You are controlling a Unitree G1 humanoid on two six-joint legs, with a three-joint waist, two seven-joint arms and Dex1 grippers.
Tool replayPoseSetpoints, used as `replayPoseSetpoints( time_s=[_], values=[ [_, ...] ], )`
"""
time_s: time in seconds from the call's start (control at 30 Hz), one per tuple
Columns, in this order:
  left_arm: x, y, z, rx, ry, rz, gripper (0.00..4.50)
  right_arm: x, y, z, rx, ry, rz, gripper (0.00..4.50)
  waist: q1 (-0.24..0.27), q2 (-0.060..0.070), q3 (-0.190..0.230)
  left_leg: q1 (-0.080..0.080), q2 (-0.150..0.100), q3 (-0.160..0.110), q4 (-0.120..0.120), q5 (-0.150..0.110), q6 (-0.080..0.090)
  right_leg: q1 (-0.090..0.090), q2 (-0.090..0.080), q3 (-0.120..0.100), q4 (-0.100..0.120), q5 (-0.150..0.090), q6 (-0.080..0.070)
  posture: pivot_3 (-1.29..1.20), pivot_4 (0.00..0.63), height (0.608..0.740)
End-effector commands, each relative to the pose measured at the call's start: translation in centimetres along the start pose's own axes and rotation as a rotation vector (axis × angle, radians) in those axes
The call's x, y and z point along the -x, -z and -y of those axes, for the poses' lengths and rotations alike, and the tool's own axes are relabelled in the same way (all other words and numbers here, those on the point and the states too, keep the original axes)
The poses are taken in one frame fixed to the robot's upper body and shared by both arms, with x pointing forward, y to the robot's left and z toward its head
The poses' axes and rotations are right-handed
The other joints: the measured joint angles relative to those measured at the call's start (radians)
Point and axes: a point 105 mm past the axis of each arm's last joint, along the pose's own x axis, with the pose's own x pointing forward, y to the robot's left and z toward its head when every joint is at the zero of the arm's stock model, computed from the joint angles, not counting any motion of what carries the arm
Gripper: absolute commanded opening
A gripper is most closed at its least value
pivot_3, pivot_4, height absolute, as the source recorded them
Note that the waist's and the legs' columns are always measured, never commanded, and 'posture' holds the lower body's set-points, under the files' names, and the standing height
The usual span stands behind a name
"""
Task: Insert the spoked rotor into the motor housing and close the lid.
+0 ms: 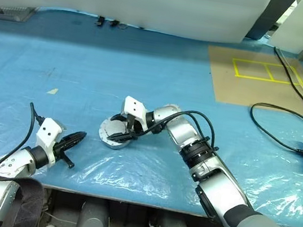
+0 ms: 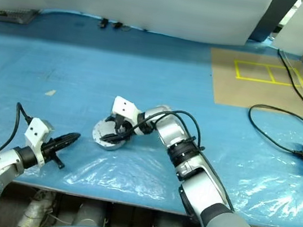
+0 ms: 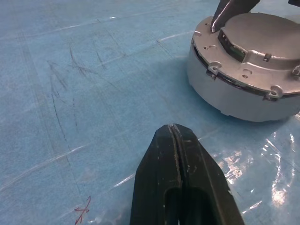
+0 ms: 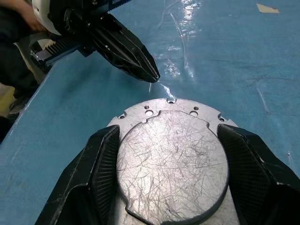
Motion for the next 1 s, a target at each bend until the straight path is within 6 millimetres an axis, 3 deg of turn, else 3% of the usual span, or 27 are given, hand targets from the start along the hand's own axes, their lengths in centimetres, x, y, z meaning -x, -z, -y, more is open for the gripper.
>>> replayPoseSetpoints(
  time_s=[0.03,0.23,0.37,0.53,0.77,1.0],
  values=[
    [-0.1,-0.9,0.0,-0.027,-0.002,0.028,0.0,0.2,-1.4,0.1,-0.046,-0.02,0.06,2.95,0.0,0.0,0.0,0.0,0.0,0.0,0.0,0.0,0.0,0.0,0.0,0.0,0.0,0.0,0.0,0.0,0.15,0.74],
    [-0.1,-0.7,0.2,-0.025,0.0,0.027,0.0,0.5,-2.1,0.4,0.02,-0.015,0.053,2.95,0.001,0.0,0.0,-0.002,0.0,0.0,0.0,0.0,0.0,-0.002,0.0,0.0,0.0,0.0,0.0,0.0,0.15,0.74],
    [-0.2,-0.8,0.2,-0.024,0.003,0.029,0.0,0.9,-5.4,1.1,-0.16,-0.046,0.208,2.95,-0.001,0.0,0.0,-0.002,0.0,0.0,0.0,0.0,0.0,-0.002,0.0,0.0,0.0,0.0,0.0,0.0,0.15,0.74],
    [-0.4,-0.8,0.3,-0.023,0.006,0.034,0.0,1.4,-6.4,1.5,-0.256,-0.068,0.242,2.95,0.002,0.0,0.0,-0.003,0.0,0.0,0.0,0.0,0.0,-0.003,0.0,0.0,0.0,0.0,0.0,0.0,0.15,0.74],
    [-0.7,-0.8,0.7,-0.016,0.01,0.04,0.0,1.6,-5.5,2.0,-0.297,-0.057,0.18,2.95,0.003,0.0,0.0,-0.004,0.0,0.0,0.0,0.0,0.0,-0.003,0.0,0.0,-0.002,0.0,0.0,0.0,0.15,0.74],
    [-0.7,-0.7,0.9,-0.01,0.012,0.039,0.0,0.7,-2.9,2.0,-0.171,-0.003,0.061,2.95,0.001,0.0,0.0,-0.004,0.0,0.0,0.0,0.0,0.0,-0.003,0.0,0.0,-0.001,0.0,0.0,0.0,0.15,0.74]
  ],
)
